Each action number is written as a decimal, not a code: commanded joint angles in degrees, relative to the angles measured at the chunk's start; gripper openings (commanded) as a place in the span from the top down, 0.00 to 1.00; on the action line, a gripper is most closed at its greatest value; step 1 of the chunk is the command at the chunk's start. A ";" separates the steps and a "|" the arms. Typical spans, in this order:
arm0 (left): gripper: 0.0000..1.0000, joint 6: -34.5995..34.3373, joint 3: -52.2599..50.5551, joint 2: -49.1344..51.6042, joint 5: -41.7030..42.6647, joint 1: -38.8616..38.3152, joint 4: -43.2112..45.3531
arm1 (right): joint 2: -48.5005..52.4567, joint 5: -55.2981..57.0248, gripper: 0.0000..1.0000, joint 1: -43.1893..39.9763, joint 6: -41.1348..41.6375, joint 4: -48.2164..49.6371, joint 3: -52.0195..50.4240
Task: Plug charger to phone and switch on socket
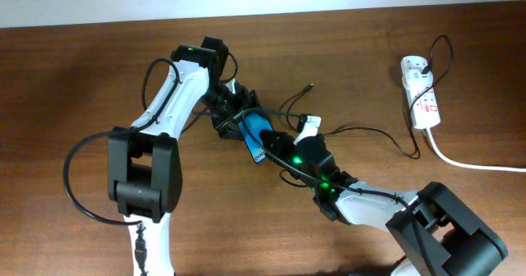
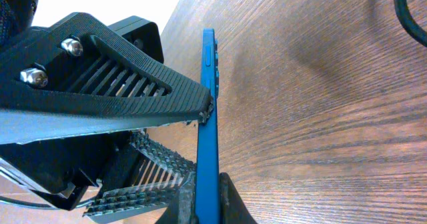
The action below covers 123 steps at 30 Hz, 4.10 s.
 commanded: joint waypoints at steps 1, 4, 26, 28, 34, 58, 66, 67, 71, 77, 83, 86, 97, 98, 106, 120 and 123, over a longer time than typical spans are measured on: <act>0.31 0.92 1.14 -0.31 1.62 -0.13 0.31 | -0.17 -3.19 0.96 0.31 3.41 1.46 1.07; 0.28 0.92 1.14 -0.31 1.60 -0.11 0.37 | -0.17 -3.76 0.96 0.31 3.69 1.46 1.07; 0.17 37.99 6.58 -24.76 8.76 15.56 -14.25 | -0.28 -21.97 0.96 -12.22 3.69 1.11 1.07; 0.17 29.24 0.39 -30.75 1.38 16.20 -10.10 | -0.28 -24.46 0.96 -12.68 3.67 1.51 1.07; 0.07 2.12 -36.61 -42.38 0.04 16.31 23.58 | -0.28 -32.96 0.96 -14.14 20.41 1.86 1.07; 0.30 -47.60 -50.86 -42.62 -3.21 3.58 50.34 | -0.28 -42.97 0.96 -11.65 50.64 11.69 1.07; 0.69 -47.58 -50.86 -42.62 -3.37 3.34 52.37 | -0.28 -43.45 0.96 -11.37 50.64 11.91 1.07; 0.71 -47.58 -50.86 -42.62 -3.34 3.32 53.09 | -0.28 -43.45 0.96 -11.37 50.64 11.93 1.07; 0.79 -47.56 -50.86 -42.62 -3.63 1.99 56.59 | -0.28 -43.43 0.96 -11.37 50.66 11.96 1.07; 0.87 -47.56 -50.86 -42.62 -5.31 0.61 56.98 | -0.28 -42.18 0.96 -10.12 50.64 12.35 1.07; 1.00 -47.56 -50.86 -42.62 -5.31 0.61 56.98 | -0.28 -41.51 0.84 -9.86 50.60 12.31 1.07; 1.00 -47.28 -50.86 -42.62 -5.88 0.63 56.94 | -0.28 -41.51 0.63 -9.86 49.88 12.26 1.07; 1.00 -26.60 -50.86 -42.62 7.54 15.96 52.72 | -0.28 -28.17 0.02 -13.11 -0.76 1.57 1.07; 1.00 -24.50 -50.86 -42.62 10.23 16.31 52.61 | -0.28 -27.67 0.02 -14.58 -2.95 1.40 1.07; 1.00 -18.82 -50.86 -42.12 16.79 16.24 53.79 | -0.28 -27.41 0.01 -26.82 -10.64 -17.07 5.22; 1.00 -27.65 -50.84 -24.72 26.51 16.24 76.76 | 5.95 -14.47 0.07 -27.47 -14.95 -30.27 19.41; 1.00 -27.87 -50.84 -24.72 26.45 16.24 77.33 | 11.50 -17.88 0.13 -27.43 -6.91 -24.90 19.41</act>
